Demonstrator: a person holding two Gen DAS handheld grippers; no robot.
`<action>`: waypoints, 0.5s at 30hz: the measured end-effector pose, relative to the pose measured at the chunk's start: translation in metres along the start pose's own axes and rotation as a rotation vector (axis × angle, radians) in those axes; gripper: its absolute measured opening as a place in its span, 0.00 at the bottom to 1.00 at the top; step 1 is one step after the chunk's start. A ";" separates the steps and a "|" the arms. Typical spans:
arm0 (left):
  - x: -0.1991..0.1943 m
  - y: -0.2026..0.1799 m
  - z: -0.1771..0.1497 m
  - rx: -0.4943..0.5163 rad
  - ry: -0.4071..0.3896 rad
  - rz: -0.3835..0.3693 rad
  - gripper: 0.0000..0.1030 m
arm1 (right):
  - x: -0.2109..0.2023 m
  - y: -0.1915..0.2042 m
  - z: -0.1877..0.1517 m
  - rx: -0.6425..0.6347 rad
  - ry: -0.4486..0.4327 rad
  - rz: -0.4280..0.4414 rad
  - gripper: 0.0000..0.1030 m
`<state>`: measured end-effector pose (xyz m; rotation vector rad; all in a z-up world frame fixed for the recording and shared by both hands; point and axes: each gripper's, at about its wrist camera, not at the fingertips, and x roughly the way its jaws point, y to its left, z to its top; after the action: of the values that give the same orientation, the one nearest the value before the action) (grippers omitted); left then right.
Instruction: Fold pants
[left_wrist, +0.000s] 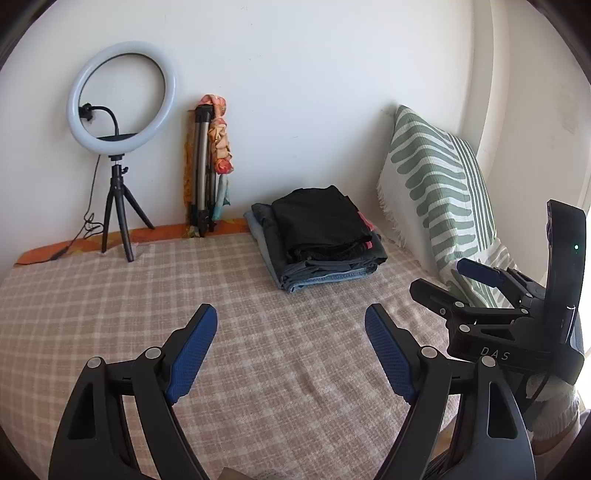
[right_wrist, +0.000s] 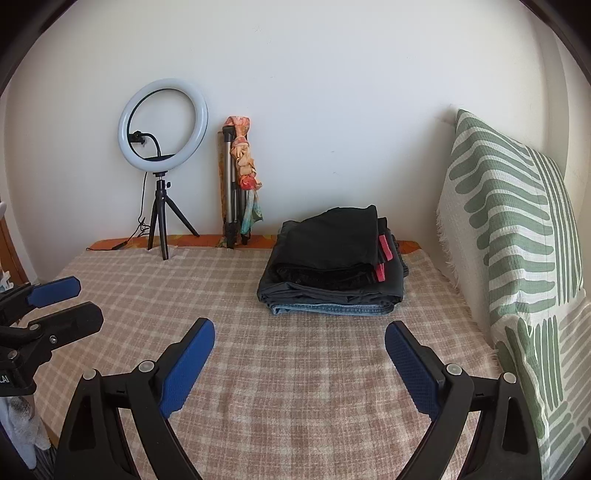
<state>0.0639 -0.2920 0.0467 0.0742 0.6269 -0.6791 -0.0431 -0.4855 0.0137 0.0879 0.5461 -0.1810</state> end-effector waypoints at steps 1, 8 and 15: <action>-0.005 0.001 -0.004 -0.007 -0.003 0.005 0.80 | -0.004 0.001 -0.004 0.008 0.000 0.001 0.92; -0.024 0.006 -0.035 -0.041 0.029 0.027 0.80 | -0.023 0.006 -0.027 0.053 0.006 -0.013 1.00; -0.032 0.002 -0.055 -0.022 0.068 0.069 0.80 | -0.032 0.016 -0.039 0.065 0.008 -0.028 1.00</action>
<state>0.0177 -0.2583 0.0199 0.0987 0.6942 -0.6048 -0.0869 -0.4598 -0.0018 0.1447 0.5501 -0.2261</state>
